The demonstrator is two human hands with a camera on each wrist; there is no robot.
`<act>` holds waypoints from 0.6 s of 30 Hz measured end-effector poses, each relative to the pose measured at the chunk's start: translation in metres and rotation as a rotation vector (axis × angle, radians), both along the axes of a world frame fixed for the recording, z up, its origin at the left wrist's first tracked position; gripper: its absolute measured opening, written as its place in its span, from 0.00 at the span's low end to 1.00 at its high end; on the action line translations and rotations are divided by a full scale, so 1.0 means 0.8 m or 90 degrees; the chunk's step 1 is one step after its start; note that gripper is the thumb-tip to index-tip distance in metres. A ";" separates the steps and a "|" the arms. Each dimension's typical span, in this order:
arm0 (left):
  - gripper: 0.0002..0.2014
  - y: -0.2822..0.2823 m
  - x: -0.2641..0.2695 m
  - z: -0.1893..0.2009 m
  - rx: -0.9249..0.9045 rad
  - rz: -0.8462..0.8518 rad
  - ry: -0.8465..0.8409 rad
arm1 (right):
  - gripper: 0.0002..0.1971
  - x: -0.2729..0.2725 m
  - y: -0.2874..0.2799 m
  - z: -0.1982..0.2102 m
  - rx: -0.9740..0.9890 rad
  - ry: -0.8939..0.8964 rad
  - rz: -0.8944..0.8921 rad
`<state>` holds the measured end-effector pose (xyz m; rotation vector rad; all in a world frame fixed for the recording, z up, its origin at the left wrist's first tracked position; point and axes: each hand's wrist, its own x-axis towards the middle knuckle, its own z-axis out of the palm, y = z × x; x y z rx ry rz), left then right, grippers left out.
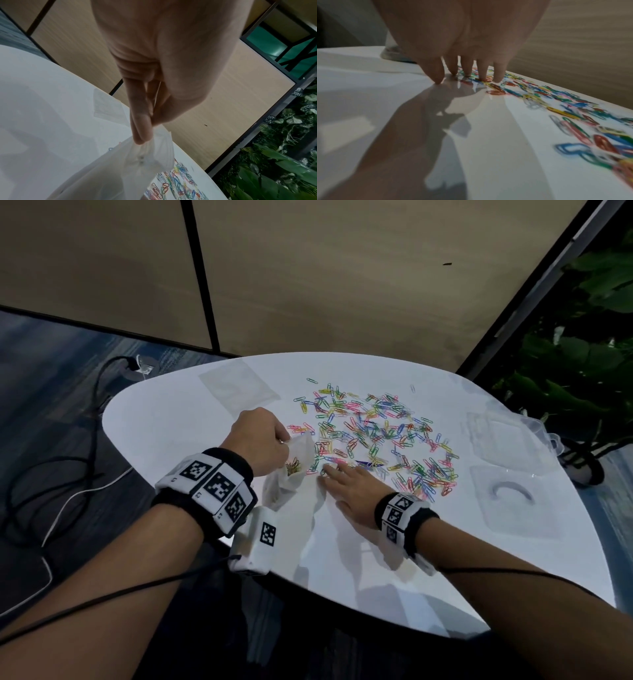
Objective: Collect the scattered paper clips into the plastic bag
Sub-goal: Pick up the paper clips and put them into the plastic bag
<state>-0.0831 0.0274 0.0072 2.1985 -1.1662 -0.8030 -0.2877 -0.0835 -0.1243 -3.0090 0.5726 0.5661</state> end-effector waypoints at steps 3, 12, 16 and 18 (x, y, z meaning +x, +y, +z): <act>0.14 -0.002 -0.002 0.000 0.005 -0.008 0.001 | 0.29 -0.011 -0.023 -0.010 -0.075 0.008 -0.101; 0.14 -0.004 -0.008 -0.005 0.021 -0.018 -0.002 | 0.10 -0.003 -0.053 -0.006 -0.042 -0.096 -0.218; 0.15 -0.006 -0.007 -0.006 0.022 -0.015 -0.001 | 0.10 -0.006 -0.060 0.008 0.009 -0.123 -0.367; 0.16 -0.007 -0.007 -0.007 0.024 -0.016 0.000 | 0.09 -0.015 -0.068 0.020 0.091 -0.204 -0.502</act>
